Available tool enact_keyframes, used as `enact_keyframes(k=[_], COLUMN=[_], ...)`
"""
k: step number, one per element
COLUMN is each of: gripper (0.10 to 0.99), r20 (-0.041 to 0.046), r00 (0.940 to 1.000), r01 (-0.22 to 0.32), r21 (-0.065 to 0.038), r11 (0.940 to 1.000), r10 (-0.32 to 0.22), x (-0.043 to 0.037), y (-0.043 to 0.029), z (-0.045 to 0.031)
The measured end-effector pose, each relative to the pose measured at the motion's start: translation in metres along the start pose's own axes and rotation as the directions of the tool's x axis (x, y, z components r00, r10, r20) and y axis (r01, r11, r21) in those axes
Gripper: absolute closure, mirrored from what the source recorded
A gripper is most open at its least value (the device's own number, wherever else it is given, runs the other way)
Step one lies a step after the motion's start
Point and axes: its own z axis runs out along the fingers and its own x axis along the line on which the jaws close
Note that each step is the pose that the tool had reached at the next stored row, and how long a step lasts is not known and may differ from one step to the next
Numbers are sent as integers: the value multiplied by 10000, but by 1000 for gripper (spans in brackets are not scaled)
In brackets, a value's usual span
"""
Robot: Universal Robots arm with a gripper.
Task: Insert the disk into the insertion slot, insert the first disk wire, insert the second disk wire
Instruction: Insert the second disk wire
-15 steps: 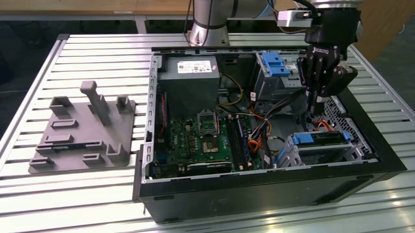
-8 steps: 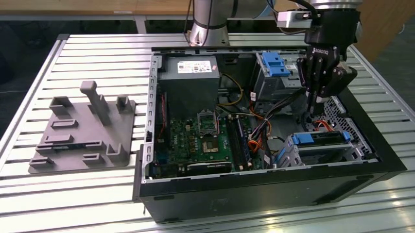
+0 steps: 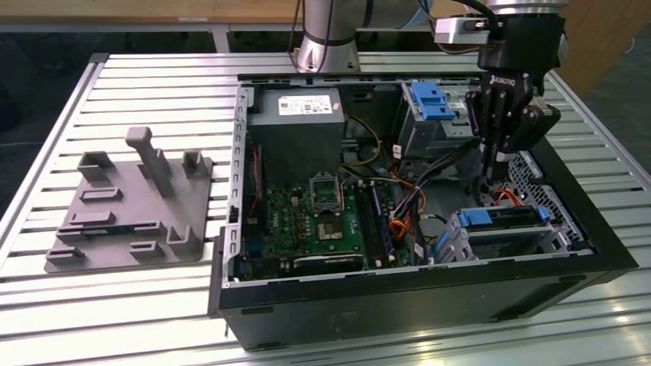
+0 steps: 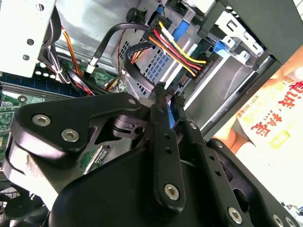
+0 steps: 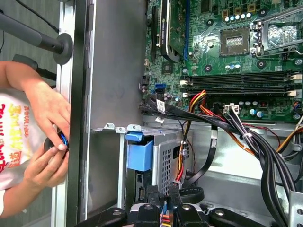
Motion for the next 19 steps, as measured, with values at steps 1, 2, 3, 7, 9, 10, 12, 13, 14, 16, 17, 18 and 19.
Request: enact_keyframes(k=[1,2,3,7,9,10,12,13,14,16,17,18,19], gripper=[886,886,886,886,886,886,886,886,886,886,886,886,886], r20=[-34,-62,-81,-39,78,151,316,422,516,743,884,1021,1157], r00=[10000,10000,10000,10000,10000,9999,9995,9991,9987,9972,9961,9948,9933], r01=[4,6,7,14,15,15,15,16,17,26,36,49,60], r21=[0,-1,-3,-15,-12,-10,-5,-2,-2,-11,-29,-45,-60], r11=[10000,10000,10000,10000,10000,10000,10000,10000,10000,10000,10000,10000,10000], r10=[-4,-6,-7,-14,-15,-15,-14,-16,-17,-25,-34,-44,-53], x=[0,1,1,38,64,77,99,108,117,130,137,144,151], y=[0,0,0,-2,-3,-2,-2,-3,-3,-7,-8,-9,-11], z=[0,-1,-1,8,12,9,3,2,1,5,6,8,11])
